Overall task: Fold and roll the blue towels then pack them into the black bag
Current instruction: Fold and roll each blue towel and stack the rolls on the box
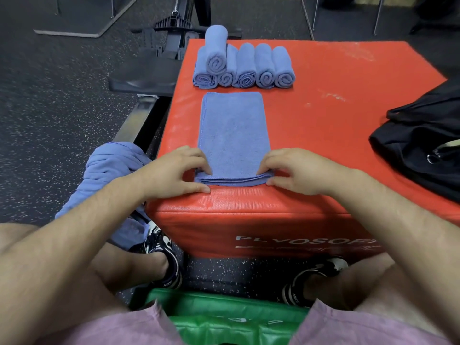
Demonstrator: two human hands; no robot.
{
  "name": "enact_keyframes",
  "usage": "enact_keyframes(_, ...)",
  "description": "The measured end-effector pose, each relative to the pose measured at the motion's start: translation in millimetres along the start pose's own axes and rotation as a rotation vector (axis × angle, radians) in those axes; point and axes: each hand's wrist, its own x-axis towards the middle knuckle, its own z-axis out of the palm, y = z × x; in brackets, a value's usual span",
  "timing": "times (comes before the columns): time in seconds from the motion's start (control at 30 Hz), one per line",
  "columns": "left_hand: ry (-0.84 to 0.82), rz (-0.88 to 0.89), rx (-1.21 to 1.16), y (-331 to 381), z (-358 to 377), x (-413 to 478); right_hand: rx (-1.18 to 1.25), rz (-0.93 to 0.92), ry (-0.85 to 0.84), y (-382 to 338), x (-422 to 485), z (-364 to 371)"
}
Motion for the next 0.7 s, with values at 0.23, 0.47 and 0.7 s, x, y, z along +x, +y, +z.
enact_keyframes(0.23, 0.067, 0.017, 0.132, 6.0, 4.9, 3.8, 0.069, 0.107, 0.144, 1.0, -2.2, 2.6)
enact_keyframes(0.47, 0.126, -0.101, 0.056, 8.0, 0.7, 5.4, 0.099, 0.128, 0.222, 3.0, 0.6, 7.9)
enact_keyframes(0.7, 0.207, -0.105, -0.008, -1.2, 7.8, 11.1, -0.107, 0.086, 0.303, 3.4, 8.7, 25.8)
